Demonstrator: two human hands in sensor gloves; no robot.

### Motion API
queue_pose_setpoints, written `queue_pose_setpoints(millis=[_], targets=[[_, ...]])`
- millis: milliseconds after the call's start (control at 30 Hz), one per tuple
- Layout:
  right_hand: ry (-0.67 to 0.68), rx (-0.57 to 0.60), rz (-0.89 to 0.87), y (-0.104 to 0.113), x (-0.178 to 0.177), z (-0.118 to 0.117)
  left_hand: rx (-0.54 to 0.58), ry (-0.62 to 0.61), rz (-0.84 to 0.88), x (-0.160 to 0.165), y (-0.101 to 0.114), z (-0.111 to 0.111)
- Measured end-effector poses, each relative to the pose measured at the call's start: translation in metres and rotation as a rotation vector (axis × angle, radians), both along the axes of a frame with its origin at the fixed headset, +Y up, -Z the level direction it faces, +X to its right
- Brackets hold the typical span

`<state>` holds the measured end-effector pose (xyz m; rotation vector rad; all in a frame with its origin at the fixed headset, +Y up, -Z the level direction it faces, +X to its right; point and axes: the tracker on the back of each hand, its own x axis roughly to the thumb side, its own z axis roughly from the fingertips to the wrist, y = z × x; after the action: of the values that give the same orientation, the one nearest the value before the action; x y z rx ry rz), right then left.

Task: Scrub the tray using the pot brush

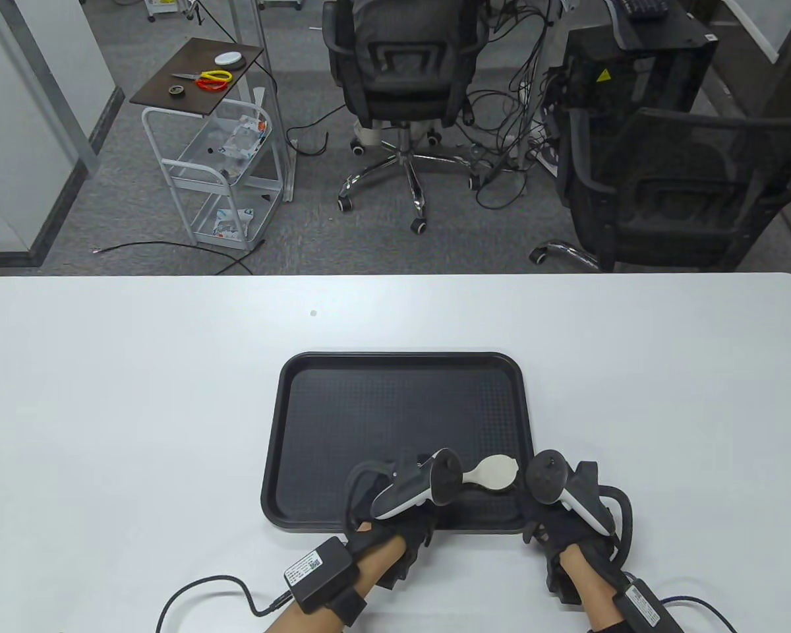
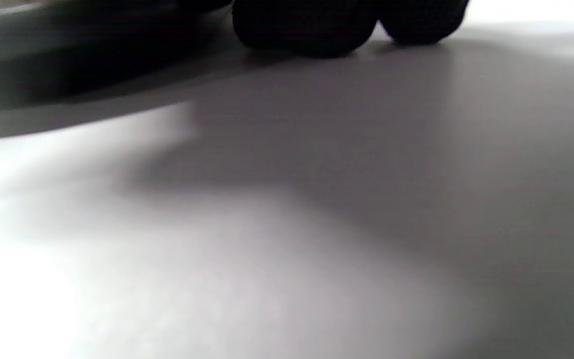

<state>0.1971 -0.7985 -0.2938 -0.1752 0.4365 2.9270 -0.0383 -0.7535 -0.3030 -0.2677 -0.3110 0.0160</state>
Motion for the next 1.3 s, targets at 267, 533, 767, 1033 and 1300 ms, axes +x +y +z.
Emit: queue_pose_setpoints(millis=[267,533,767,1033,1300], targets=[[-0.001,0.000,-0.001,0.000,0.000,0.000,-0.023,0.146,-0.023,-0.092,0.006,0.008],[-0.002,0.000,-0.004,0.000,0.000,0.000,-0.042,0.363,-0.064,-0.207,0.017,0.022],[-0.003,0.001,-0.002,0.000,0.000,0.000,0.017,0.414,-0.143,-0.239,0.034,0.027],[-0.003,0.002,-0.003,0.000,0.000,0.000,0.114,0.288,-0.124,-0.197,0.053,0.024],[-0.001,0.001,-0.002,0.000,0.000,0.000,0.047,0.123,-0.010,-0.115,0.029,0.016]])
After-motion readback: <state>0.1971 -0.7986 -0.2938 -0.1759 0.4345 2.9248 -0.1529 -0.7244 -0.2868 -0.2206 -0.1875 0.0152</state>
